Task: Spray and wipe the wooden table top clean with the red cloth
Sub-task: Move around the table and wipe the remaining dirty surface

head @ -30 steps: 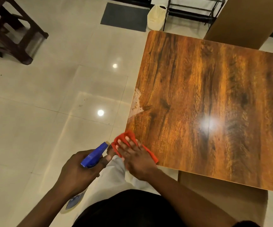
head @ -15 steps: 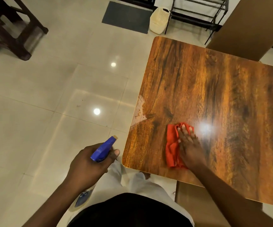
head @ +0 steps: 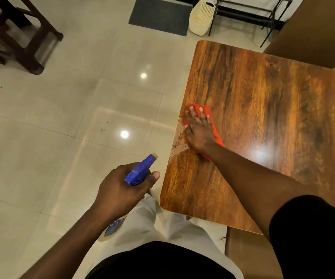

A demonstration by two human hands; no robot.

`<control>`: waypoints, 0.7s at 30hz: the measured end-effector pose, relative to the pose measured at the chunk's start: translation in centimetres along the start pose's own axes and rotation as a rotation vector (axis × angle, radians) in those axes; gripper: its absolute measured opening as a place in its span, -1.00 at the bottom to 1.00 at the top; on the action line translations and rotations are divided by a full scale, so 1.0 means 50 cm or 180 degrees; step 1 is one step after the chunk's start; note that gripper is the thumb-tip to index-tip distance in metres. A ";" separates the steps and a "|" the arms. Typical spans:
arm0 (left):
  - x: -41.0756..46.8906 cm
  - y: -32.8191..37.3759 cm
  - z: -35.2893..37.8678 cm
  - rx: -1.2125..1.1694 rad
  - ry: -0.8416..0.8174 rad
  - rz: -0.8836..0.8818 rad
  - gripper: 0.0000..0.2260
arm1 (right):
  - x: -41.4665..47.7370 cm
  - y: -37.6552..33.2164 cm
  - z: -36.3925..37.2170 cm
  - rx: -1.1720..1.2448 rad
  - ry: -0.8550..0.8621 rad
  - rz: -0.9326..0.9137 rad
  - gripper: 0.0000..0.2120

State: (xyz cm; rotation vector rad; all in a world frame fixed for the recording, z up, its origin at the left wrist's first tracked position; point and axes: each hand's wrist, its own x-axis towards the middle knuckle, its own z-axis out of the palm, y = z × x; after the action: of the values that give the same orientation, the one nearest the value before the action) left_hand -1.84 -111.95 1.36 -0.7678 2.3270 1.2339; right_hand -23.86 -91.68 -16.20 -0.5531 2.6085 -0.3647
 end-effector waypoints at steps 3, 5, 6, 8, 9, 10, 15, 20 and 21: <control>-0.003 -0.006 -0.010 0.0064 -0.0039 -0.0008 -0.49 | -0.005 -0.045 0.020 -0.0318 -0.0292 -0.0674 -0.38; -0.008 -0.011 -0.018 0.0066 -0.0025 -0.0039 -0.54 | -0.041 -0.076 0.054 -0.0564 -0.0449 -0.1144 -0.36; -0.009 -0.012 -0.021 0.0048 -0.0007 -0.0063 -0.53 | -0.071 -0.086 0.074 -0.0608 -0.0502 -0.1344 -0.36; -0.012 -0.019 -0.030 0.0004 0.0065 -0.0183 -0.54 | -0.144 -0.100 0.123 -0.0630 -0.0648 -0.1655 -0.34; -0.011 -0.024 -0.033 0.0008 0.0083 -0.0214 -0.58 | -0.183 -0.104 0.148 -0.0642 -0.0764 -0.1766 -0.31; -0.012 -0.028 -0.036 0.0009 0.0098 -0.0195 -0.61 | -0.223 -0.107 0.175 -0.0618 -0.0878 -0.1860 -0.27; -0.023 -0.021 -0.026 -0.0035 0.0047 0.0030 -0.64 | -0.377 -0.082 0.266 -0.0615 -0.1078 -0.2673 -0.32; -0.032 -0.012 -0.001 -0.0113 -0.0069 0.0115 -0.69 | -0.444 0.033 0.226 -0.0709 -0.1181 -0.2668 -0.34; -0.033 -0.006 0.004 -0.0130 -0.0101 0.0094 -0.67 | -0.459 0.062 0.214 -0.0755 -0.1152 -0.2531 -0.32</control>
State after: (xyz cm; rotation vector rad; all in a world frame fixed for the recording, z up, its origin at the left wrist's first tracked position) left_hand -0.33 -111.46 2.00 -0.7244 2.3023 1.3004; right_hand -0.96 -80.61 -18.01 -1.5769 1.9953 -0.1631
